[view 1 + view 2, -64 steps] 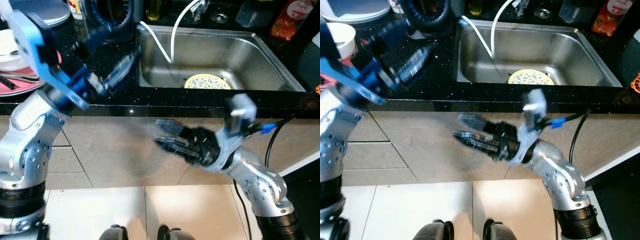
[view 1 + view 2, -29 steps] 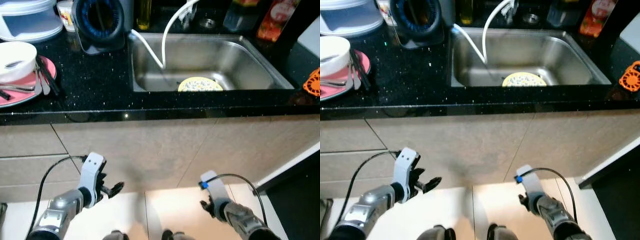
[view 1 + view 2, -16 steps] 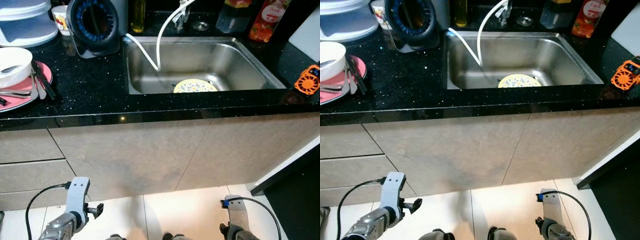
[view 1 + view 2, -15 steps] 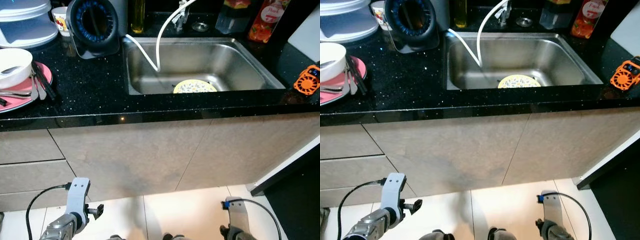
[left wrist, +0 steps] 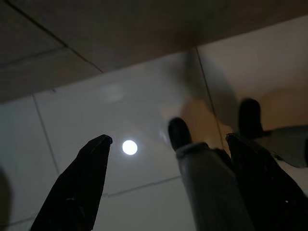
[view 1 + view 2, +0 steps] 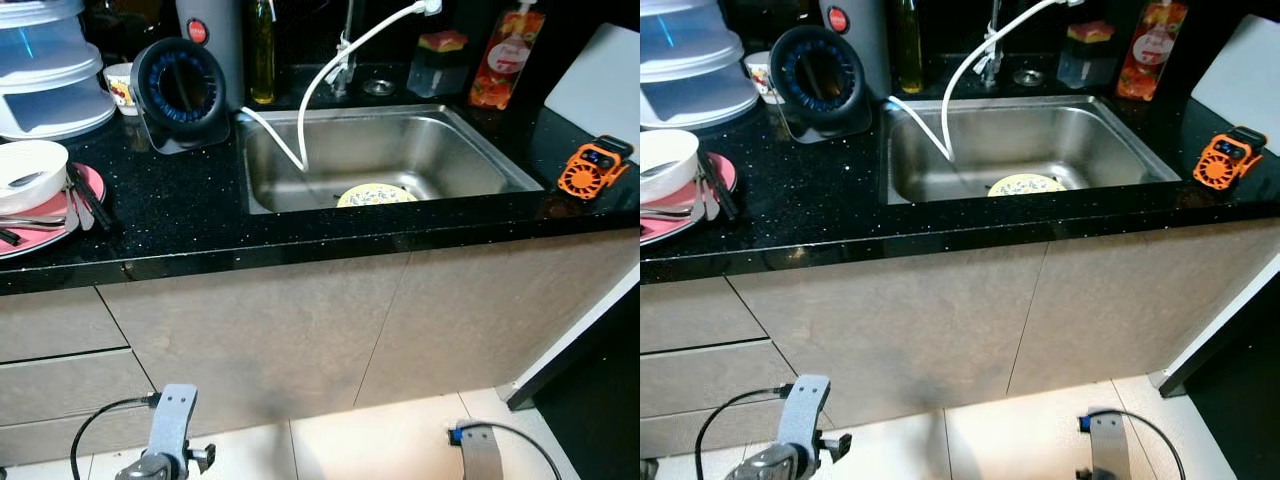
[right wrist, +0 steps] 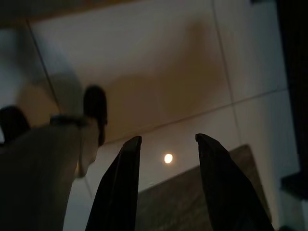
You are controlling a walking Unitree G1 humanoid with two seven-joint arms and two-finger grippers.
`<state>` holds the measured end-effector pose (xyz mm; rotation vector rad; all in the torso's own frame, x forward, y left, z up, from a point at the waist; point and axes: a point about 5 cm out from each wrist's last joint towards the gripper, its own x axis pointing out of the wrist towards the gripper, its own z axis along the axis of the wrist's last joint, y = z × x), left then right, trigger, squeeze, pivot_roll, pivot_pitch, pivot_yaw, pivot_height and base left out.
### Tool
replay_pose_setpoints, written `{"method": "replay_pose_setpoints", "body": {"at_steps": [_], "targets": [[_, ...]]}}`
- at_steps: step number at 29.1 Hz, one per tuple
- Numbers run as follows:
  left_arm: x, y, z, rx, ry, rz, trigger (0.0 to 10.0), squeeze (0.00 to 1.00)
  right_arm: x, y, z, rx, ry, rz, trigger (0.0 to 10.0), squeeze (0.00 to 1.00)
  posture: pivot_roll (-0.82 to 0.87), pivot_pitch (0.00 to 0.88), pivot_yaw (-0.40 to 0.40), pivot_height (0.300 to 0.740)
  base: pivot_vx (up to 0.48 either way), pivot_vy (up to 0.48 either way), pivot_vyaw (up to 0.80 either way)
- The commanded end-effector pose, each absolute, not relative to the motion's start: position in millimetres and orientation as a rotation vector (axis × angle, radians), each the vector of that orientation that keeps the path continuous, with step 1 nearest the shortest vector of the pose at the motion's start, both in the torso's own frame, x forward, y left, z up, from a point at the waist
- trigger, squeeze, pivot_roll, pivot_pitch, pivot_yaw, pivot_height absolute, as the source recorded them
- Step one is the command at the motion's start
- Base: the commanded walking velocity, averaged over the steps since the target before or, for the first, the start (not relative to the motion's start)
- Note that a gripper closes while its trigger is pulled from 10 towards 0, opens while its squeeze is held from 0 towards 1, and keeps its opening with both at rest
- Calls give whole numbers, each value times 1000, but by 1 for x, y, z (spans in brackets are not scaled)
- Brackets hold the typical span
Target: Kitchen organization
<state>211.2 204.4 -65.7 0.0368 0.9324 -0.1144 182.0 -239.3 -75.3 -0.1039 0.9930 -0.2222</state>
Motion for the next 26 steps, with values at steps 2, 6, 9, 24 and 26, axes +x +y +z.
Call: {"method": "replay_pose_setpoints", "body": {"at_steps": [2, 6, 9, 24, 26], "targets": [[209, 207, -67, 16, 947, -95, 10000, 0, 185, -240, -74, -90, 989, -223, 10000, 0, -21, 37, 18, 740, 0, 0, 0], [205, 204, -69, 1, 945, -102, 10000, 0, 190, -242, -70, -91, 955, -236, 10000, 0, -13, 14, 8, 740, 0, 0, 0], [189, 209, -77, -1, 993, -62, 10000, 0, 180, -246, -74, -46, 977, -290, 10000, 0, 1, 32, -8, 740, 0, 0, 0], [183, 217, -79, -11, 990, 6, 10000, 0, 176, -235, -79, -94, 1007, -218, 10000, 0, 5, 79, -18, 740, 0, 0, 0], [185, 219, -78, 1, 991, 21, 10000, 0, 181, -231, -78, -70, 991, -202, 10000, 0, 20, 93, -22, 740, 0, 0, 0]]}}
